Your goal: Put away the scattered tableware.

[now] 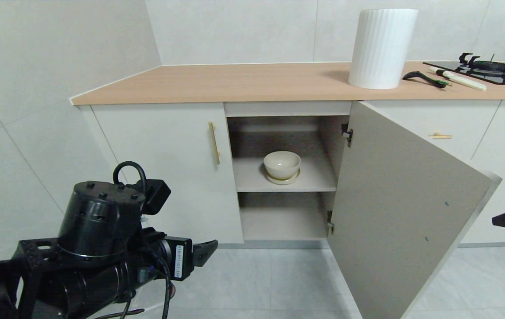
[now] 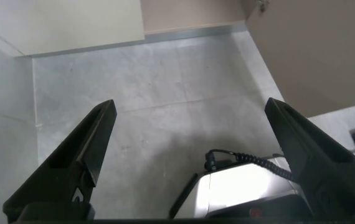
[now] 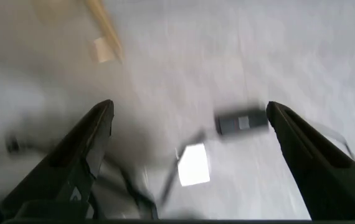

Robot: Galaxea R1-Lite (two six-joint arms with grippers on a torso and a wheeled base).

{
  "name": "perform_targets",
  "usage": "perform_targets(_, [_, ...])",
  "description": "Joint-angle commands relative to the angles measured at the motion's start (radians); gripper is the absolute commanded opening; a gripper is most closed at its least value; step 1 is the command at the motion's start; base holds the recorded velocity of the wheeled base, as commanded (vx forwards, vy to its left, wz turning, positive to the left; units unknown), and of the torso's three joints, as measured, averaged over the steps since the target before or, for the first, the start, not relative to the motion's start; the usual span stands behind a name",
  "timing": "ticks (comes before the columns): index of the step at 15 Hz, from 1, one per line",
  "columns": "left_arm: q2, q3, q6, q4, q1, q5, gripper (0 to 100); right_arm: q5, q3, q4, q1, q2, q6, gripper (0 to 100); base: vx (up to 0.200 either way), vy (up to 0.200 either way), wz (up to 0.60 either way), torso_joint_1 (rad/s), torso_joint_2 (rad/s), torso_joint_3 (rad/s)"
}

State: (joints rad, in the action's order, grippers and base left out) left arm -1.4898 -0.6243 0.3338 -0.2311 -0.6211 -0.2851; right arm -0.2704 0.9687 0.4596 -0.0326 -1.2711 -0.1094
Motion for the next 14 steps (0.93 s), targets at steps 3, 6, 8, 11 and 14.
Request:
perform_targets(3, [0.0,0.0,0.001,-0.001,0.0,0.0,100,0.008,-0.005,-0.11,0.046,-0.122,-0.07,100,0.0,0.0,0.0,0.0,0.0,0.0])
perform_targets(6, [0.002,0.0,0.001,-0.001,-0.002,0.0,100,0.01,-0.008,-0.136,0.042,-0.166,-0.087,100,0.0,0.0,0.0,0.0,0.0,0.0])
perform_targets(8, [0.003,0.0,0.001,-0.001,0.0,0.0,100,0.01,-0.007,-0.137,0.006,-0.194,-0.138,100,0.0,0.0,0.0,0.0,0.0,0.0])
perform_targets(11, [0.003,0.0,0.001,-0.001,0.0,0.0,100,0.008,-0.03,-0.16,-0.056,-0.205,-0.161,100,0.0,0.0,0.0,0.0,0.0,0.0])
perform_targets(14, [0.006,0.0,0.001,-0.001,-0.002,0.0,100,0.008,-0.048,-0.194,-0.11,-0.205,-0.193,100,0.0,0.0,0.0,0.0,0.0,0.0])
